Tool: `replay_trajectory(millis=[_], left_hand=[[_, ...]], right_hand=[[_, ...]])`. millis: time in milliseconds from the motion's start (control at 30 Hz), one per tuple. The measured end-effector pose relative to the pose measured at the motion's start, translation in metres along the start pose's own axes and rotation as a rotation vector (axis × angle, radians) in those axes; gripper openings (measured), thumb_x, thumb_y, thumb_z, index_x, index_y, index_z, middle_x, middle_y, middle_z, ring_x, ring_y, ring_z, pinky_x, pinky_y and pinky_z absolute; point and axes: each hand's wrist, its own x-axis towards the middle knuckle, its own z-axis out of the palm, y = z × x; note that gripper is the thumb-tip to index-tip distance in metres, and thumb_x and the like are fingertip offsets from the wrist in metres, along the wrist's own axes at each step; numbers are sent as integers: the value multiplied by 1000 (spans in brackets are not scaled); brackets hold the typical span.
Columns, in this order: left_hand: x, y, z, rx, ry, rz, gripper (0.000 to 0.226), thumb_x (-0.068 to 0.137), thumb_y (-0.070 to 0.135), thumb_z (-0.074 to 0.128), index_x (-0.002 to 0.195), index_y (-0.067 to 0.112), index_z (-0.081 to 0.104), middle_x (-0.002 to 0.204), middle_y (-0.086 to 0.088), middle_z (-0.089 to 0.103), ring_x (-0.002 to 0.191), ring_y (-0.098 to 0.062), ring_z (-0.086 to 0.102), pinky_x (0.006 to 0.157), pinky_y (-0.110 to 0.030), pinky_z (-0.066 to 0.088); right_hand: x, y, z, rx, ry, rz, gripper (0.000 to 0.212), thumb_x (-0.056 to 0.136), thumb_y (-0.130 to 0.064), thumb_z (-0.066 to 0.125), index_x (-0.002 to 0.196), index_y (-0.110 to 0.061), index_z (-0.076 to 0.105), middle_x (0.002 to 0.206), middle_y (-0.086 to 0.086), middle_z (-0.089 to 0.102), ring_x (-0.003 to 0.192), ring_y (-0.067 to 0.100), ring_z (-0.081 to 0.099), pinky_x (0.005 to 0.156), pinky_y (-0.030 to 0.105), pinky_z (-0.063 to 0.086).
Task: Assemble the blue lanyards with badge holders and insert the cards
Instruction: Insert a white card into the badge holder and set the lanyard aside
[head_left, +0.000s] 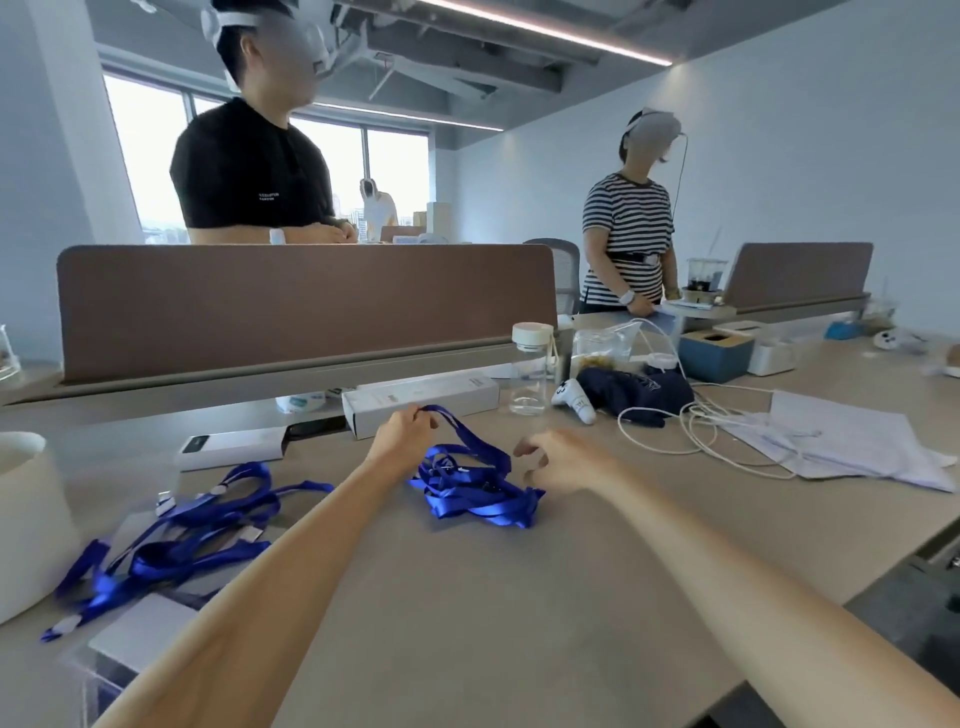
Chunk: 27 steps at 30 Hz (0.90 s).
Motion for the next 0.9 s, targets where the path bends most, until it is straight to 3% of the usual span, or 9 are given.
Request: replay_trajectory(millis=[67, 167, 233, 300, 433, 567, 667, 800, 900], left_hand=[[-8, 14, -3, -345, -74, -47, 29, 98, 15, 27, 100, 10, 56, 107, -8, 67, 84, -23, 62, 61, -29, 45], [-24, 32, -13, -716, -186, -28, 36, 97, 15, 28, 103, 4, 63, 106, -12, 71, 89, -25, 67, 80, -36, 52], [-32, 39, -23, -903, -226, -2, 37, 98, 15, 30, 95, 3, 65, 109, -14, 71, 93, -27, 67, 91, -41, 51], [-37, 45, -37, -1039, -220, 10, 34, 98, 15, 33, 84, 6, 63, 105, -14, 70, 92, -28, 68, 89, -41, 52], [-45, 44, -72, -1177, -115, 7, 20, 95, 14, 37, 84, 11, 54, 95, -8, 71, 79, -23, 68, 73, -34, 54], [-54, 24, -101, -1194, 107, -83, 22, 96, 13, 34, 85, 10, 53, 91, -10, 70, 78, -23, 65, 73, -36, 54], [-64, 6, -115, -1177, 269, -163, 23, 98, 14, 34, 86, 10, 54, 83, -9, 65, 73, -24, 66, 73, -37, 55], [-87, -17, -131, -925, 342, -216, 27, 97, 16, 35, 80, 12, 56, 76, -5, 63, 71, -22, 63, 64, -33, 52], [-112, -33, -142, -629, 242, -197, 31, 96, 22, 36, 71, 12, 52, 61, -4, 52, 54, -18, 56, 56, -28, 45]], right_hand=[[3, -7, 7, 95, -23, -41, 52, 85, -22, 67, 135, -19, 53, 137, 1, 54, 108, 15, 57, 83, 22, 39], [8, -21, 19, 179, 49, -109, 57, 82, -28, 69, 135, -24, 50, 137, -3, 54, 96, 8, 51, 84, 23, 38], [10, -33, 22, 224, 145, -157, 42, 80, -31, 68, 121, -26, 60, 125, -6, 62, 90, 7, 53, 83, 25, 40], [12, -47, 20, 272, 193, -171, 16, 79, -34, 68, 93, -26, 68, 98, -9, 70, 81, 8, 61, 76, 25, 43], [17, -68, 12, 297, 195, -176, 22, 83, -30, 59, 69, -14, 66, 74, 4, 71, 78, 21, 69, 68, 31, 46], [18, -77, 3, 233, 398, -105, 23, 88, -15, 53, 66, -18, 56, 66, 5, 63, 64, 21, 58, 59, 32, 40], [11, -86, -1, 271, 527, -98, 23, 89, -12, 53, 68, -22, 52, 63, -4, 56, 59, 9, 51, 52, 27, 34], [-2, -108, 2, 314, 502, -155, 20, 91, -19, 53, 71, -17, 56, 60, -6, 54, 59, 13, 52, 51, 26, 33], [-13, -132, 15, 379, 412, -194, 33, 90, -23, 52, 59, -16, 43, 53, -3, 45, 51, 14, 43, 51, 29, 30]])
